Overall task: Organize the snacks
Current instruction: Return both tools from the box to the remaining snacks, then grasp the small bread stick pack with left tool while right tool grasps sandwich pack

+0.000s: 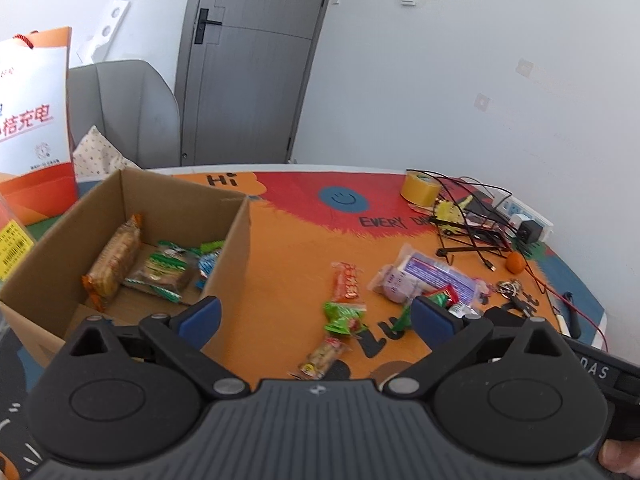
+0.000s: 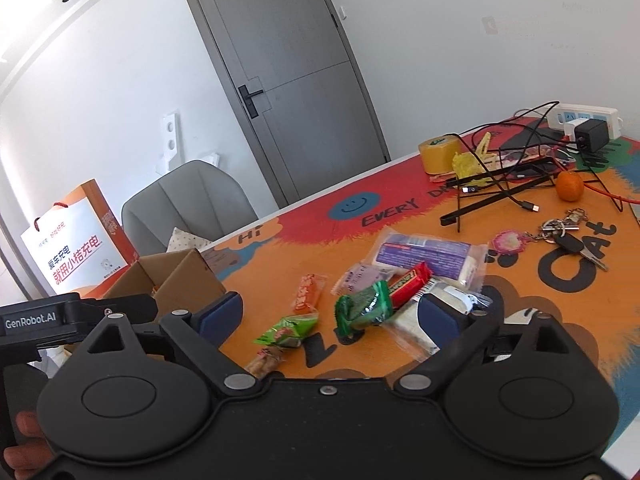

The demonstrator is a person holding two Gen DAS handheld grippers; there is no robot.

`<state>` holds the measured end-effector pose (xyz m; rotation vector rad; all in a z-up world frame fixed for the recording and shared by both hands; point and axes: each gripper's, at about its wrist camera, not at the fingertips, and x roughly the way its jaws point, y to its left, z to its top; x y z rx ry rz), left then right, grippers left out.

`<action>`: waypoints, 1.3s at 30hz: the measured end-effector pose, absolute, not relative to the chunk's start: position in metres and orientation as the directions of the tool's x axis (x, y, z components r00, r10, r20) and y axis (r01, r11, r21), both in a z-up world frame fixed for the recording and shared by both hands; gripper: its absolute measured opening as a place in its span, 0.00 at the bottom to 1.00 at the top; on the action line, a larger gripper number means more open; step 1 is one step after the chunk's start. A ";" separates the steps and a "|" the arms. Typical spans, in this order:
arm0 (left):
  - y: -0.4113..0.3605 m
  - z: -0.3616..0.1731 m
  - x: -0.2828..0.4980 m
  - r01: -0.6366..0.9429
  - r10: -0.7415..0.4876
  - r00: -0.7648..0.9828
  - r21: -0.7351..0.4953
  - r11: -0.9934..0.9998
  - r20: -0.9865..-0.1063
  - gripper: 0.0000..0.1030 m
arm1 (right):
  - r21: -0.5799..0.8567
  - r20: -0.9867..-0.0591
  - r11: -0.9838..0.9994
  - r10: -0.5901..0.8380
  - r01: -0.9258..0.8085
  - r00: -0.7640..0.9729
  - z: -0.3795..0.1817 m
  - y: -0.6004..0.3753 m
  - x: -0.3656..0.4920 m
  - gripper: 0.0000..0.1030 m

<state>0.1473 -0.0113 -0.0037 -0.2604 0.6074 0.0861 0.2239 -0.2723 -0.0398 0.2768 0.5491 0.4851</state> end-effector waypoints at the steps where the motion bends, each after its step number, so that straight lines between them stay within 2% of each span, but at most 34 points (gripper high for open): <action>1: -0.013 -0.005 0.147 -0.150 -0.004 0.819 -0.220 0.964 -0.574 0.97 | 0.375 -0.433 0.853 0.507 -0.362 0.746 -0.041 -0.274 0.224 0.92; 21: -0.041 -0.052 0.181 -0.052 -0.101 0.767 -0.219 0.974 -0.633 0.95 | 0.355 -0.504 0.893 0.432 -0.277 0.748 -0.083 -0.293 0.246 0.92; 28: -0.041 -0.070 0.197 -0.085 -0.077 0.753 -0.214 0.973 -0.653 0.80 | 0.344 -0.526 0.905 0.408 -0.252 0.746 -0.094 -0.285 0.261 0.91; 34: -0.041 -0.087 0.210 -0.115 -0.045 0.732 -0.188 0.975 -0.680 0.74 | 0.331 -0.537 0.911 0.395 -0.245 0.745 -0.099 -0.281 0.271 0.91; 37: -0.038 -0.095 0.214 -0.131 -0.035 0.717 -0.183 0.974 -0.697 0.64 | 0.324 -0.544 0.914 0.390 -0.243 0.743 -0.102 -0.279 0.275 0.90; 39: -0.036 -0.098 0.214 -0.141 -0.022 0.720 -0.177 0.974 -0.693 0.57 | 0.321 -0.551 0.915 0.390 -0.244 0.737 -0.105 -0.277 0.278 0.86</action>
